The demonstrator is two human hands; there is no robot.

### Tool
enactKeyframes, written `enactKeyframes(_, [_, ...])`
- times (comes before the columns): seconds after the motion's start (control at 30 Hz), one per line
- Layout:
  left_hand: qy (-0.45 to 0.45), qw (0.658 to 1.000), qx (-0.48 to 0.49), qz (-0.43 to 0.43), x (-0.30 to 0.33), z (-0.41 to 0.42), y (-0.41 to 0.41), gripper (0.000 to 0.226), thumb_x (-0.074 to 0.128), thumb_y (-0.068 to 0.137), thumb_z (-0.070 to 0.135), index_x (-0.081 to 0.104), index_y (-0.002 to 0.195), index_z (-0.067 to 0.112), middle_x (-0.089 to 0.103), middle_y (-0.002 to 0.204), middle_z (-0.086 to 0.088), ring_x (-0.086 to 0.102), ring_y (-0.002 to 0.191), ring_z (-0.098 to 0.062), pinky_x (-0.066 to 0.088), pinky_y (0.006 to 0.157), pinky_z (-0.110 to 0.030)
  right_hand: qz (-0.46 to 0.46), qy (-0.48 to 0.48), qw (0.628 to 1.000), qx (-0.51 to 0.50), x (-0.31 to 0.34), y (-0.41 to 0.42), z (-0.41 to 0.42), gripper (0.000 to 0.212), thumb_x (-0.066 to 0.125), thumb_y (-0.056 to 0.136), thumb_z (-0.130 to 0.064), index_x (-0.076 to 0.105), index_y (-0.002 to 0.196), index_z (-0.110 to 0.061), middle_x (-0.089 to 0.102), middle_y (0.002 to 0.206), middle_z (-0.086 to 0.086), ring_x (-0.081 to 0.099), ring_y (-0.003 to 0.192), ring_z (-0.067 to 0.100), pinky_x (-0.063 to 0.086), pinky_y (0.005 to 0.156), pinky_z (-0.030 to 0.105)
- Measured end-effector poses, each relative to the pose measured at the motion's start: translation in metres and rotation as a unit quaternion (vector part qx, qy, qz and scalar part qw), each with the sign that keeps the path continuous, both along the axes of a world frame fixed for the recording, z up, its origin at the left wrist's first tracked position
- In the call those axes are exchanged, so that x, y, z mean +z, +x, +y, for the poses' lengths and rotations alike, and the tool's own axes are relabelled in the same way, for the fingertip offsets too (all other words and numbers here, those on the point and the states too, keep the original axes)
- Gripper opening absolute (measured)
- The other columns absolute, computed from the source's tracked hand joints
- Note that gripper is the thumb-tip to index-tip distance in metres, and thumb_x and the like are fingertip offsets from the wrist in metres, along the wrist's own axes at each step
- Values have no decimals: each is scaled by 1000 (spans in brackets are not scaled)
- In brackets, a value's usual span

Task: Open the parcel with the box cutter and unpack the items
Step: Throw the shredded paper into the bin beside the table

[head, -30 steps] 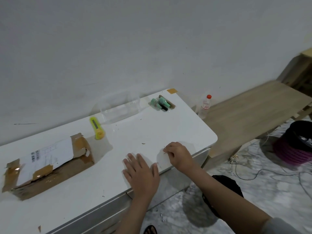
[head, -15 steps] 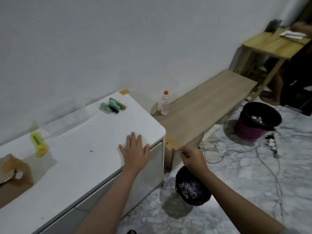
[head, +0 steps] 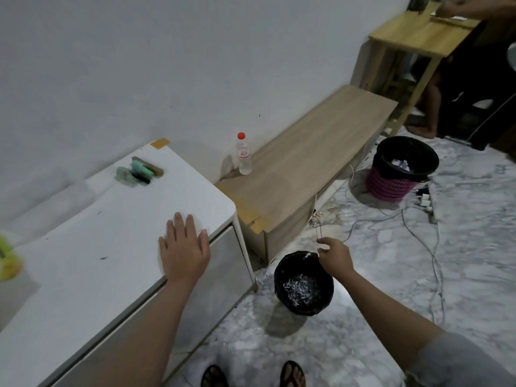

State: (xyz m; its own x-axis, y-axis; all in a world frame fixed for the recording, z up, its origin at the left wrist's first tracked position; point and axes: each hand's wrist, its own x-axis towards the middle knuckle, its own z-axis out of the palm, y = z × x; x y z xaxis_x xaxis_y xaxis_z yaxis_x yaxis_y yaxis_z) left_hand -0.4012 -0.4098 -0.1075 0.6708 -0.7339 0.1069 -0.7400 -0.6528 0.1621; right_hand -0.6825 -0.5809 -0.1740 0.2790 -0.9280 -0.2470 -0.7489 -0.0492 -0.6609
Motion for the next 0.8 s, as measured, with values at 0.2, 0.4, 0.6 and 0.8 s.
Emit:
enactKeyframes(0.2, [-50, 998, -36, 27, 0, 8, -4, 55, 26, 91, 24, 40, 139, 0, 43, 144, -18, 41, 133, -32, 37, 101, -55, -12, 5, 1000, 23, 3, 9, 8, 31, 53, 88, -4, 64, 117, -5, 63, 123, 15, 65, 101, 28, 45, 82, 28])
enactKeyframes(0.4, [-94, 989, -93, 73, 0, 25, -9, 71, 36, 70, 3, 34, 142, -2, 43, 143, -21, 43, 131, -36, 34, 105, -49, -19, -17, 994, 102, 12, 35, 18, 32, 54, 88, -7, 63, 118, -4, 65, 118, 20, 67, 91, 32, 54, 76, 36])
enactKeyframes(0.6, [-188, 966, -105, 143, 6, 52, -28, 78, 38, 67, -4, 36, 143, 11, 39, 147, -10, 42, 133, -25, 33, 107, -34, -63, -40, 984, 160, 31, 75, 33, 30, 54, 87, -8, 64, 115, -8, 61, 113, 18, 51, 59, 8, 40, 61, 22])
enactKeyframes(0.8, [-290, 944, -80, 137, 16, 87, -29, 42, 47, 80, 1, 58, 121, 6, 65, 107, -10, 66, 87, -17, 48, 69, -16, -149, -100, 970, 161, 71, 129, 65, 20, 59, 87, -7, 67, 105, -3, 62, 104, 13, 63, 81, 24, 46, 70, 27])
